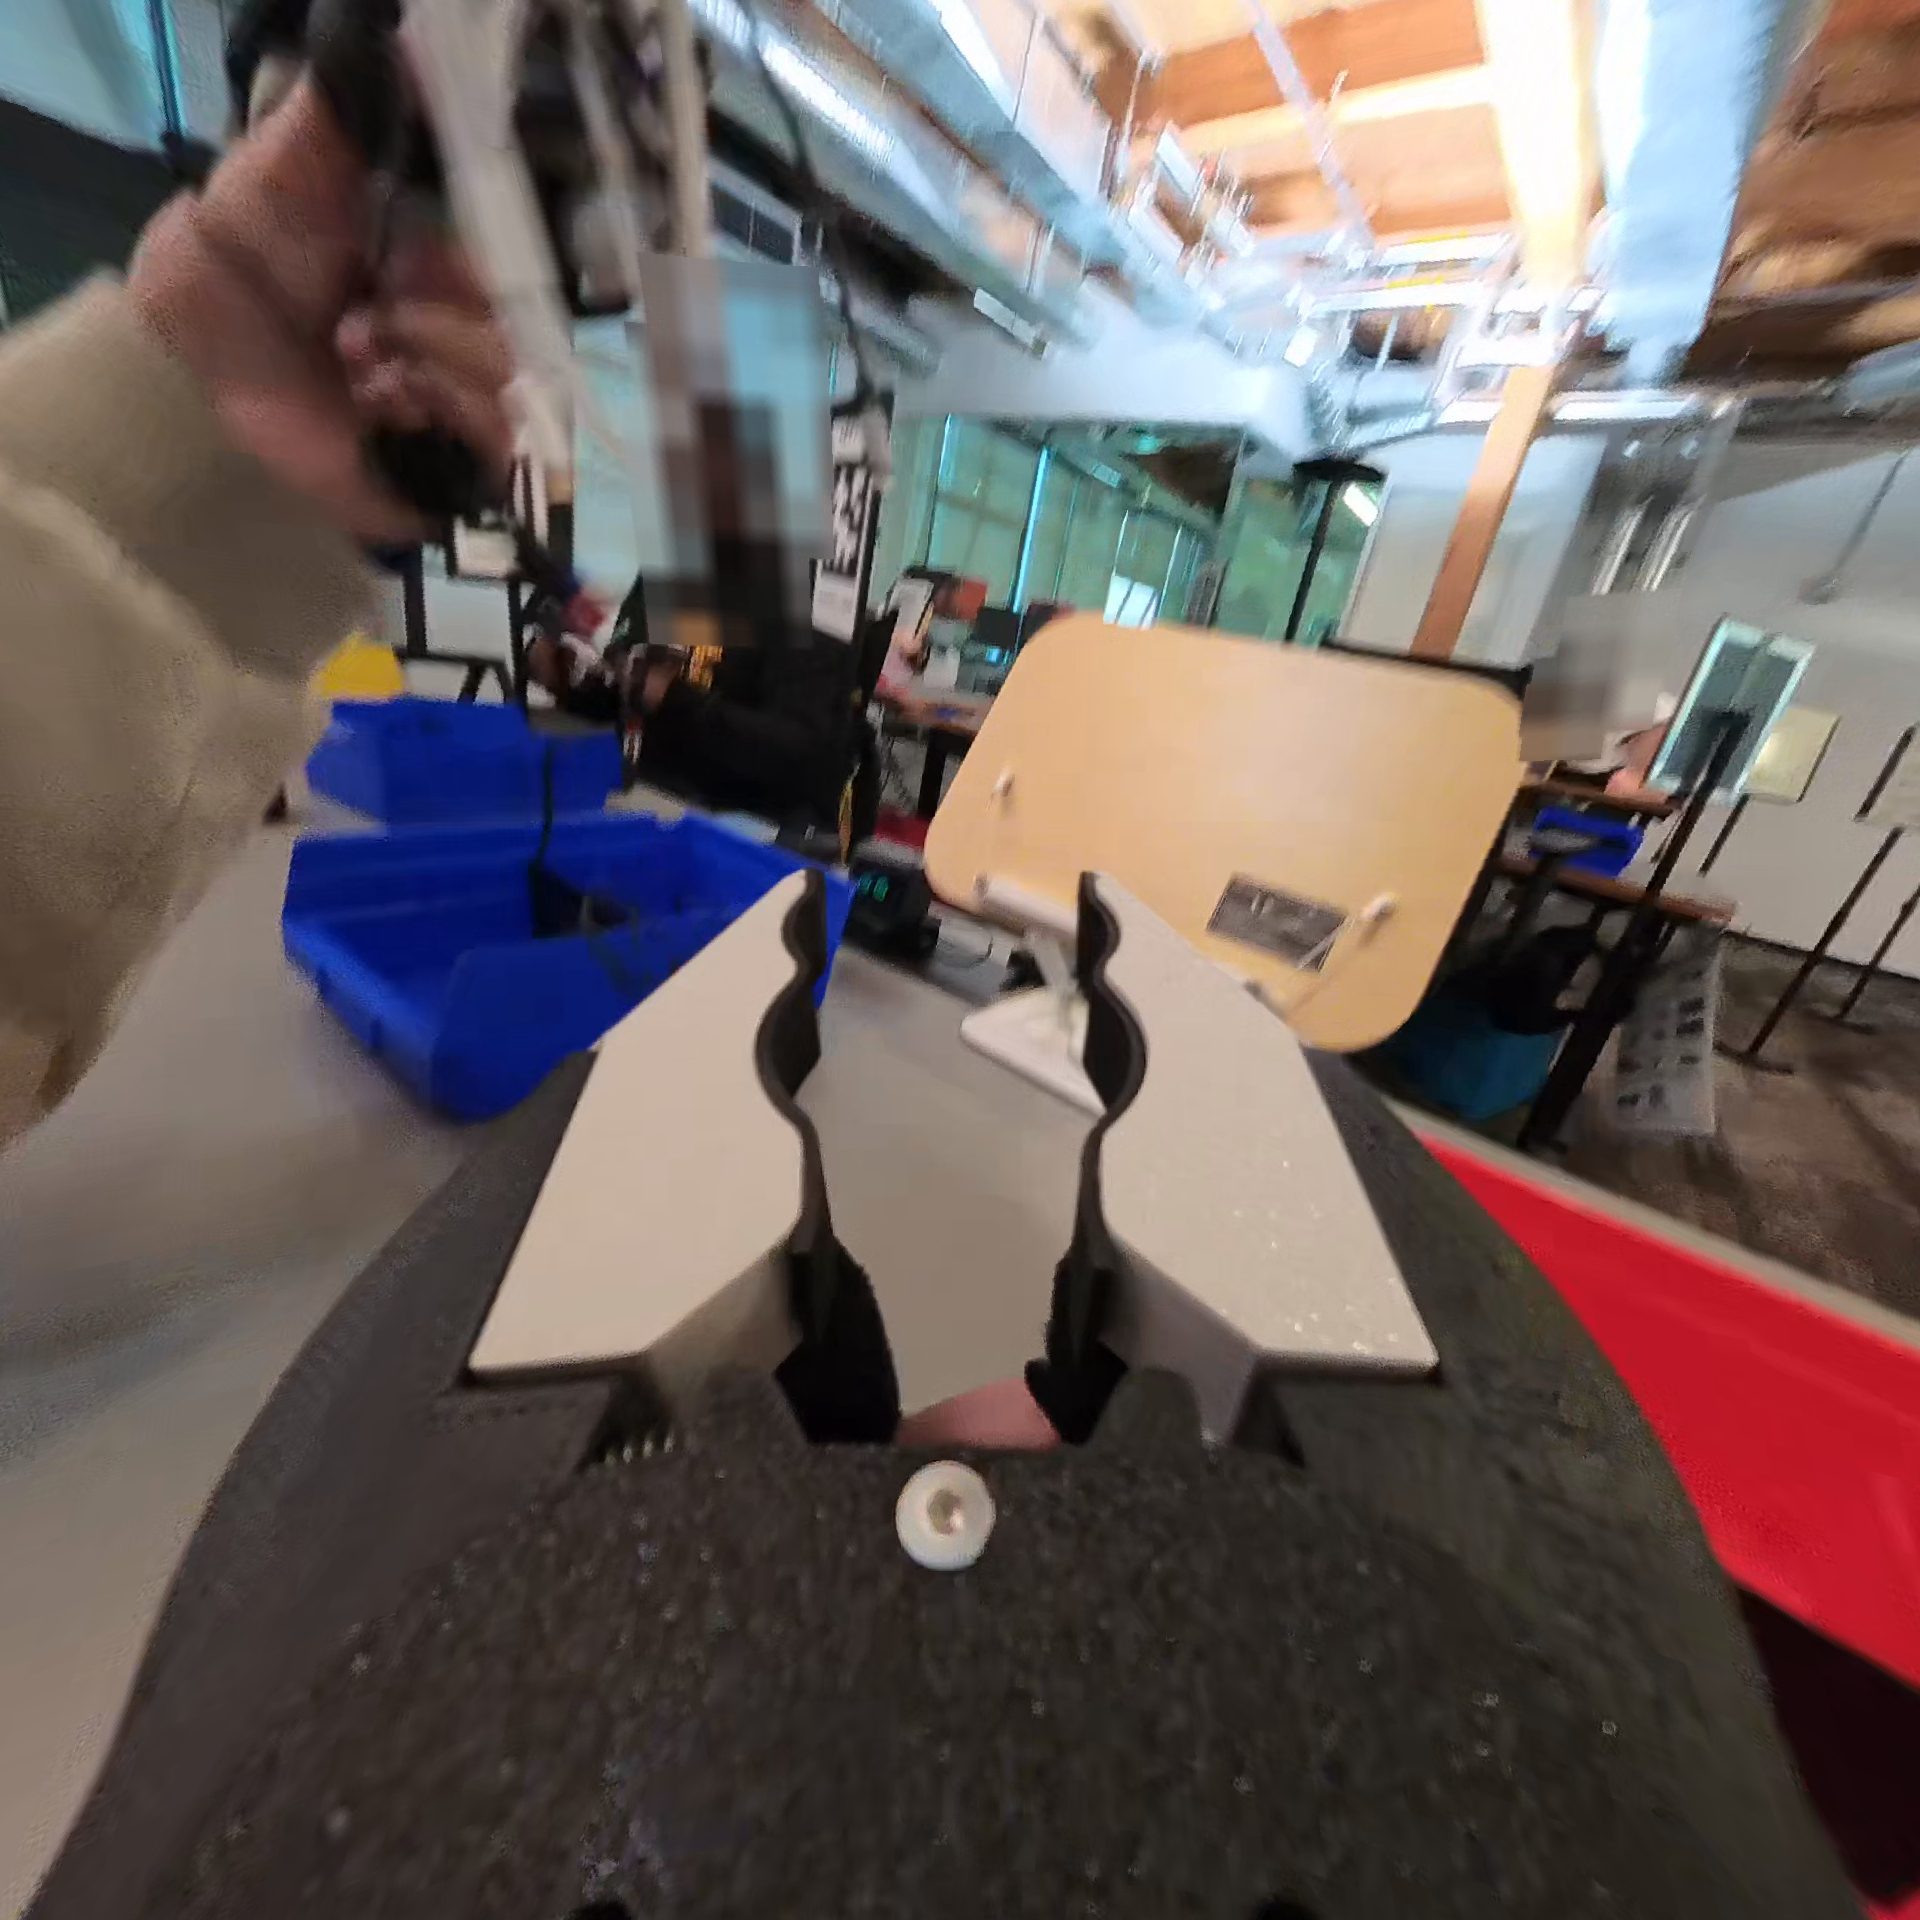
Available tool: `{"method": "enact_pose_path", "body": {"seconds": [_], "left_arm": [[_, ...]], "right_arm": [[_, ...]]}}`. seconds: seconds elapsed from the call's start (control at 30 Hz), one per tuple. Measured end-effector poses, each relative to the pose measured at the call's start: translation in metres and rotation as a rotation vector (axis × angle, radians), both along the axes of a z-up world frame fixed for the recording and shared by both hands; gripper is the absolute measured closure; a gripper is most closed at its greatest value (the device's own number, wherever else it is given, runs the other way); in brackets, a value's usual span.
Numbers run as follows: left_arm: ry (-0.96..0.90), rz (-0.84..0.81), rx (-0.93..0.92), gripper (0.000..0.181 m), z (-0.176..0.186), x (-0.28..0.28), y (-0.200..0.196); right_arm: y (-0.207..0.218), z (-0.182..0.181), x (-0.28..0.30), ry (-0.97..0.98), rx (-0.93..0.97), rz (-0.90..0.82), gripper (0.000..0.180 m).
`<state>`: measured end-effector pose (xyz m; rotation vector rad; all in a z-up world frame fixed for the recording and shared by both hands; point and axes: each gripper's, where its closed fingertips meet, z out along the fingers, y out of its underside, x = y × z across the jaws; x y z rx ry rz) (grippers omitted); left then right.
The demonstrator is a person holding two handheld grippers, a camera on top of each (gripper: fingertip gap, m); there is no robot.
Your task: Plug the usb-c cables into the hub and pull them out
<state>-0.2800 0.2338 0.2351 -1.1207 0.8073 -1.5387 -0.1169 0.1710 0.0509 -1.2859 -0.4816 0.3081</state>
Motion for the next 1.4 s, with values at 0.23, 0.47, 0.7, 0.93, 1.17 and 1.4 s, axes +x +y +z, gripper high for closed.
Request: {"method": "enact_pose_path", "body": {"seconds": [0.23,0.47,0.7,0.93,1.17,1.4], "left_arm": [[-0.093,-0.169,-0.015,0.159,0.002,0.038,-0.039],[0.008,-0.126,-0.037,0.159,-0.013,0.09,-0.037],[0.084,-0.088,-0.024,0.159,-0.028,0.121,-0.044],[0.172,-0.016,-0.047,0.159,-0.053,0.133,-0.037],[0.402,0.255,-0.007,0.125,-0.121,0.067,0.005],[0.879,0.536,0.049,0.129,-0.247,-0.046,0.044]], "right_arm": [[-0.01,0.083,-0.044,-0.086,0.222,0.103,0.136],[-0.006,0.104,-0.069,0.021,0.28,0.106,0.15],[0.018,0.099,-0.051,0.133,0.234,-0.015,0.155],[0.034,0.088,-0.031,0.16,0.2,-0.099,0.171],[0.038,0.074,-0.018,-0.106,0.197,-0.199,0.171],[0.009,0.112,-0.001,-0.241,0.266,-0.194,0.171]]}}
